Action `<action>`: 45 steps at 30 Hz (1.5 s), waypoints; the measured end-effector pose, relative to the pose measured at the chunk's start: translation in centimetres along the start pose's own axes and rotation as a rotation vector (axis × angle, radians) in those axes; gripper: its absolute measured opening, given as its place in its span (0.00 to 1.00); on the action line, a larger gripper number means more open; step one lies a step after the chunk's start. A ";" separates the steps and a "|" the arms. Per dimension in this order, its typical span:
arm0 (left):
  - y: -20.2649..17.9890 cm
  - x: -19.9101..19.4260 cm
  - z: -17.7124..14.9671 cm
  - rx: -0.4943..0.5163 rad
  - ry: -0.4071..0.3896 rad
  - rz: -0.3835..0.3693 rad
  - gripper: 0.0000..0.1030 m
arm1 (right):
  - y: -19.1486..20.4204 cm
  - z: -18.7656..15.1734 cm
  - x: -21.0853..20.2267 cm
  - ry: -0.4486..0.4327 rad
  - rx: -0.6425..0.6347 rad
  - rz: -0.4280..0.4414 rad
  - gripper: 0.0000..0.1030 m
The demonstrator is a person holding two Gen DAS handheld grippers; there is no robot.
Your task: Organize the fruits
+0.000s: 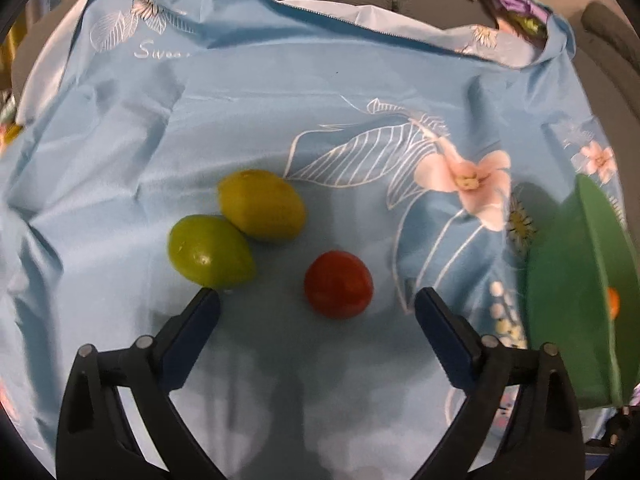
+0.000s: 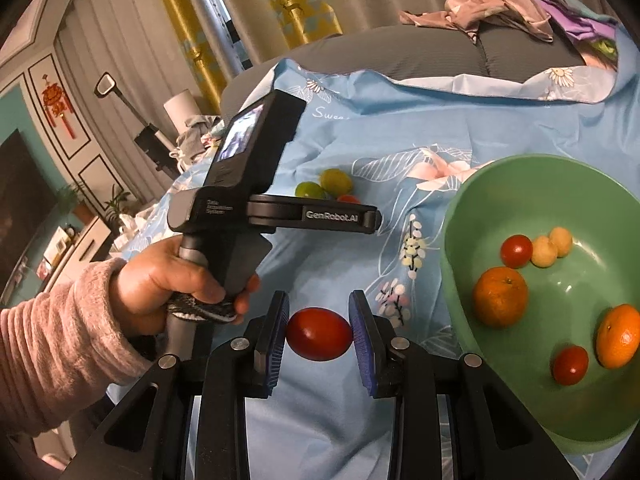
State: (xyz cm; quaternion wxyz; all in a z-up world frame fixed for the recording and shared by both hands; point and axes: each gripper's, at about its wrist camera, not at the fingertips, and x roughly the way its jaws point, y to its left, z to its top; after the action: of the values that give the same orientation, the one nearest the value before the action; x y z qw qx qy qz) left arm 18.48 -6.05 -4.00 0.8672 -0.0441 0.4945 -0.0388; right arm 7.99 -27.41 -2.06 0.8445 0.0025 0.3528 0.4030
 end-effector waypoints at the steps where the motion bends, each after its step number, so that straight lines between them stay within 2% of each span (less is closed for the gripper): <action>1: -0.3 0.1 0.1 0.026 0.002 0.023 0.91 | 0.0 0.0 0.1 0.001 0.001 0.002 0.32; 4: -0.6 0.3 0.4 0.076 -0.004 0.058 0.78 | -0.1 -0.1 0.2 0.003 -0.001 0.003 0.32; 5: -0.6 0.4 0.5 0.082 -0.009 0.054 0.71 | -0.1 -0.1 0.2 0.003 -0.002 0.002 0.32; 7: -0.6 0.4 0.8 0.085 -0.008 0.051 0.65 | 0.0 -0.2 0.2 0.003 0.000 0.004 0.32; 9: -0.8 0.3 1.0 0.095 -0.011 0.041 0.50 | 0.1 -0.2 0.3 0.006 0.000 0.001 0.32; 10: -1.1 0.2 1.0 0.107 -0.013 0.033 0.31 | 0.1 -0.2 0.3 0.007 -0.003 -0.002 0.32; 11: -1.4 0.1 0.9 0.121 -0.011 0.027 0.29 | 0.2 -0.2 0.4 0.008 -0.007 -0.006 0.32; 15: -1.9 -0.8 0.0 0.145 -0.002 0.009 0.29 | 0.5 -0.2 0.6 0.011 -0.022 -0.029 0.32; 24: -1.4 -7.5 -3.5 0.152 -0.087 -0.021 0.29 | 0.9 -0.4 0.8 0.009 -0.023 -0.066 0.32; 29: -1.0 -10.1 -6.0 0.141 -0.125 0.015 0.30 | 1.5 -0.4 0.3 -0.019 -0.030 -0.078 0.32; 32: -0.5 -10.9 -7.3 0.113 -0.122 0.013 0.30 | 2.0 -0.4 0.0 -0.035 -0.050 -0.075 0.32; 38: -0.2 -11.6 -9.4 0.106 -0.111 0.055 0.31 | 2.5 -0.3 -0.1 -0.046 -0.069 -0.056 0.32; 45: -0.4 -12.7 -10.2 0.085 -0.118 0.058 0.31 | 2.6 -0.2 -0.7 -0.073 -0.073 -0.048 0.32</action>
State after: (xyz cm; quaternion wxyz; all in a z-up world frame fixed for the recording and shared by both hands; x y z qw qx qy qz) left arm 3.24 -5.44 1.68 0.8966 0.0050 0.4416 -0.0318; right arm 5.83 -26.22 -1.06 0.8658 -0.0223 0.3066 0.3947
